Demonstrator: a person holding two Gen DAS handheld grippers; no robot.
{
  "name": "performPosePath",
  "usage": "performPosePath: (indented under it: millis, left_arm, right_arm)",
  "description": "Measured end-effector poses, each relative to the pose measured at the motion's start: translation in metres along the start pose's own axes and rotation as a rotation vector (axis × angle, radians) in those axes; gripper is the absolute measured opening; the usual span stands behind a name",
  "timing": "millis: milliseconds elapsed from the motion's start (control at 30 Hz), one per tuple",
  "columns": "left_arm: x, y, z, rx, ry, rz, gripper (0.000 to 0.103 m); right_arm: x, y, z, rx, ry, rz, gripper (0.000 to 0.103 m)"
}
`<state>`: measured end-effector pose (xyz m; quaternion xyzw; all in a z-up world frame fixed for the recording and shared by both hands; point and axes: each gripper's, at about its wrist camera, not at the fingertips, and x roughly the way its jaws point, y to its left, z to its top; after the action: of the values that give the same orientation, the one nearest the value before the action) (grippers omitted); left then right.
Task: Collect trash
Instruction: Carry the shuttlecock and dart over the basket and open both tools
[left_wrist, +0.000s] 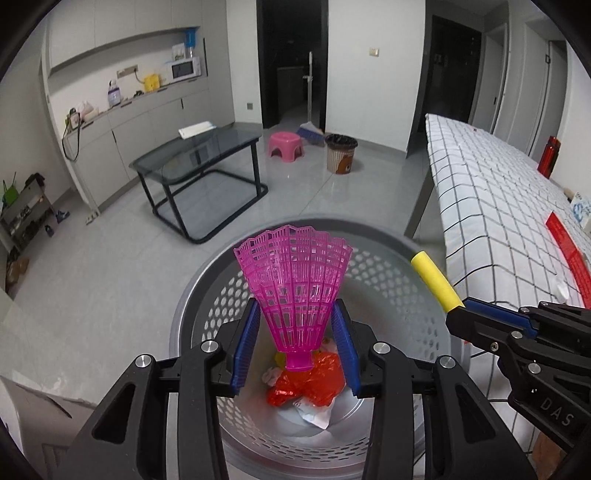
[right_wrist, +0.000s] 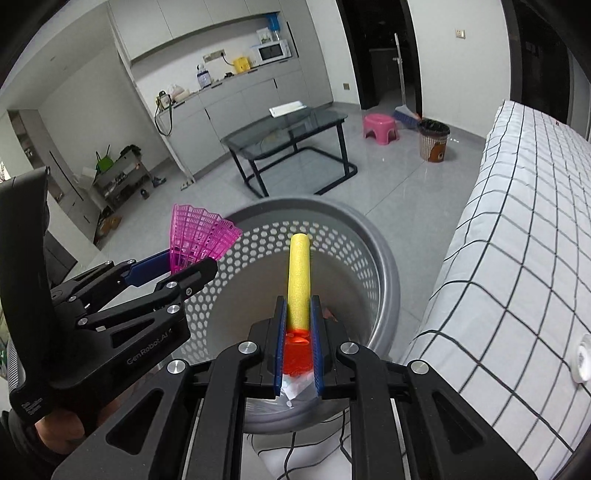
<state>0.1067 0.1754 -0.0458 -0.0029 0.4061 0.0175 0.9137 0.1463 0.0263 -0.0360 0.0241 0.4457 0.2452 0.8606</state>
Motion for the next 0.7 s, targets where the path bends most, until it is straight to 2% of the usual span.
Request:
performPosePath:
  millis: [267, 333, 400, 467, 700]
  left_arm:
    - [0.012, -0.001, -0.014, -0.023, 0.047, 0.0, 0.043]
    - [0.012, 0.001, -0.015, -0.032, 0.051, 0.01, 0.047]
    - [0.01, 0.004, -0.016, -0.045, 0.05, 0.021, 0.06]
    - [0.008, 0.007, -0.017, -0.059, 0.047, 0.037, 0.06]
    - [0.006, 0.013, -0.024, -0.089, 0.06, 0.059, 0.06]
  right_arm:
    - [0.015, -0.003, 0.005, -0.003, 0.025, 0.0, 0.013]
    - [0.014, -0.003, 0.006, -0.004, 0.018, 0.007, 0.013]
    - [0.014, -0.002, 0.005, -0.012, 0.011, -0.002, 0.017]
    - [0.012, -0.004, 0.0, -0.017, 0.007, -0.01, 0.021]
    - [0.009, -0.008, -0.004, -0.01, 0.002, -0.012, 0.021]
